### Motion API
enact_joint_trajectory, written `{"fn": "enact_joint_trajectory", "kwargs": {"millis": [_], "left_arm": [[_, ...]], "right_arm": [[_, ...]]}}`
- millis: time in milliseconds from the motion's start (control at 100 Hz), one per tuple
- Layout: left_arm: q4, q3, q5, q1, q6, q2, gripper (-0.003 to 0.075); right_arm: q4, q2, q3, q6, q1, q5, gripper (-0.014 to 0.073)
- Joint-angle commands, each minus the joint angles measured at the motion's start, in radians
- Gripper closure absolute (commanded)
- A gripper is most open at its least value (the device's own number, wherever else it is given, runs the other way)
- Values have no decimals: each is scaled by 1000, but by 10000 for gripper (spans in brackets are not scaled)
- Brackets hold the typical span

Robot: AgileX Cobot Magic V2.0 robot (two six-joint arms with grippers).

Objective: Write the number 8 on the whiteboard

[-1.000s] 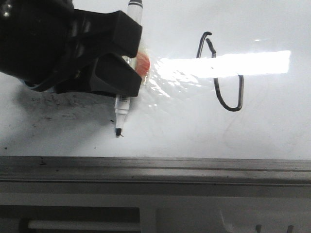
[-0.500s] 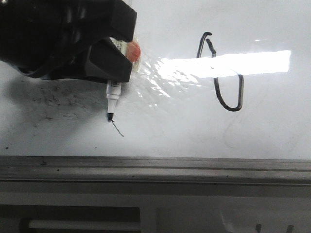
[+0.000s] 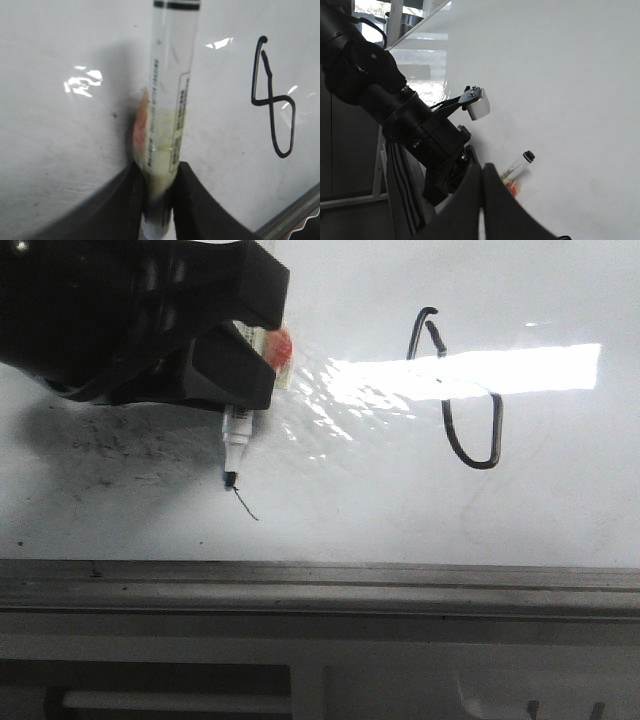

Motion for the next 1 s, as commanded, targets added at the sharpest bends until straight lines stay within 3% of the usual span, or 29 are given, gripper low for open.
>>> {"fn": "enact_joint_trajectory", "kwargs": {"millis": [0,60,160,460,550,660,800,890,990], "left_arm": [[0,-15,-162,13,1,18,580],[-14,-15,-189,13,1,18,450],[-31,-15,-227,13,1,18,331],[-71,-15,-294,13,10,-38,221],[-139,-15,-288,11,48,-103,221],[-290,15,-302,-19,277,-236,222],[-287,125,-312,-92,350,-469,248],[-287,200,-300,-136,350,-628,318],[-287,266,-274,-175,350,-786,479]], "right_arm": [[40,0,-24,3,-6,-24,658],[40,0,-24,3,-6,-22,658],[40,0,-24,3,-6,-18,658],[40,0,-24,3,-6,-18,658],[36,-12,-12,40,-6,-31,656],[4,-85,57,84,-6,-92,656],[-1,-255,216,88,-6,-210,656],[-1,-372,311,88,-6,-283,657],[-1,-483,377,88,-6,-280,657]]}}
